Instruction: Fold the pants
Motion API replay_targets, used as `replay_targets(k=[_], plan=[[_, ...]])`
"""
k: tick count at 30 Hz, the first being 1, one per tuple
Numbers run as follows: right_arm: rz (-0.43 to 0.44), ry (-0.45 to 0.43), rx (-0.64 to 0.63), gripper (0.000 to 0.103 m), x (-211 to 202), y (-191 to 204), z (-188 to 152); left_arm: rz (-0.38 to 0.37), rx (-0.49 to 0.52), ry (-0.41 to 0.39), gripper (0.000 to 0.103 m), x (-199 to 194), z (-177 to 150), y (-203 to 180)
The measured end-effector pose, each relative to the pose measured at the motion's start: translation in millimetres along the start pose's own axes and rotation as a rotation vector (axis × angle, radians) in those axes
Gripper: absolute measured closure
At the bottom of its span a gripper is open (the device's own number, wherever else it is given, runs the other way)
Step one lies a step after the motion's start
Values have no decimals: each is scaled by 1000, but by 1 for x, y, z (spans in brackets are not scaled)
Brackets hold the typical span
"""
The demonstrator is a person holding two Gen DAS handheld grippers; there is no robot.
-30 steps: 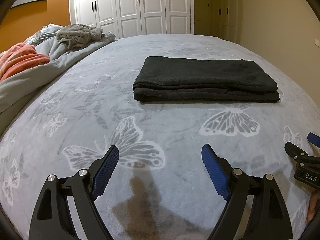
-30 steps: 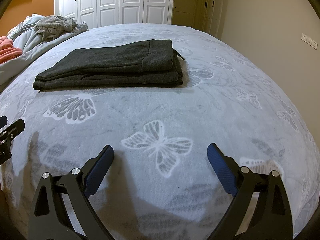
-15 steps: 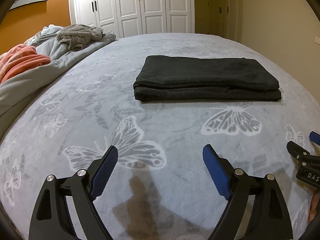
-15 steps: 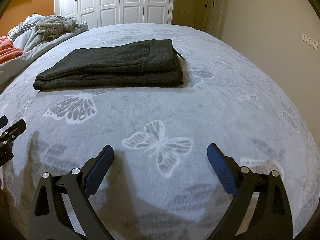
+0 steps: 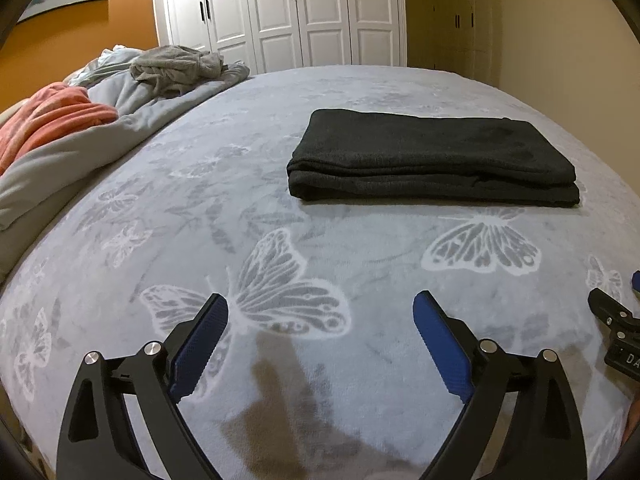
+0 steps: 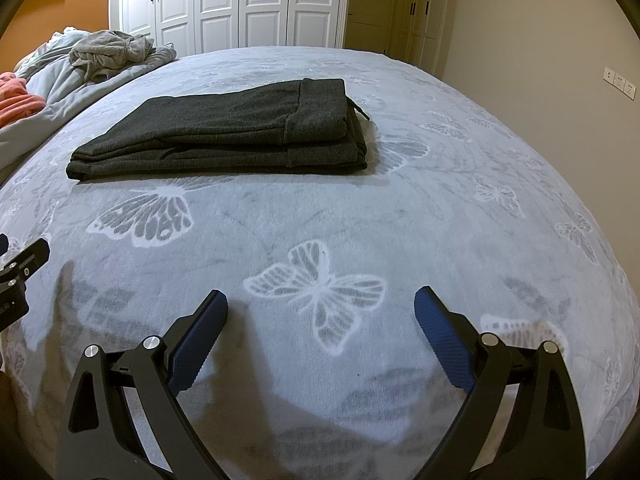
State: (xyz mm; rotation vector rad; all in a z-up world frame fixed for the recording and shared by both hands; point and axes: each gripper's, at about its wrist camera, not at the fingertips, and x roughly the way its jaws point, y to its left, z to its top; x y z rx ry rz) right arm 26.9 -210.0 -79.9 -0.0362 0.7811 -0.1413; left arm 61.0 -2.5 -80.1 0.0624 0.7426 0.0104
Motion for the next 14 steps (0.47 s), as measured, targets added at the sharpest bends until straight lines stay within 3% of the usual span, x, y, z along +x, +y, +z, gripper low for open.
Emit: replay_targets(k=[14], plan=[[-1,-1,-1,11,0,0,0,-51,27,36,12,7,0,-6]])
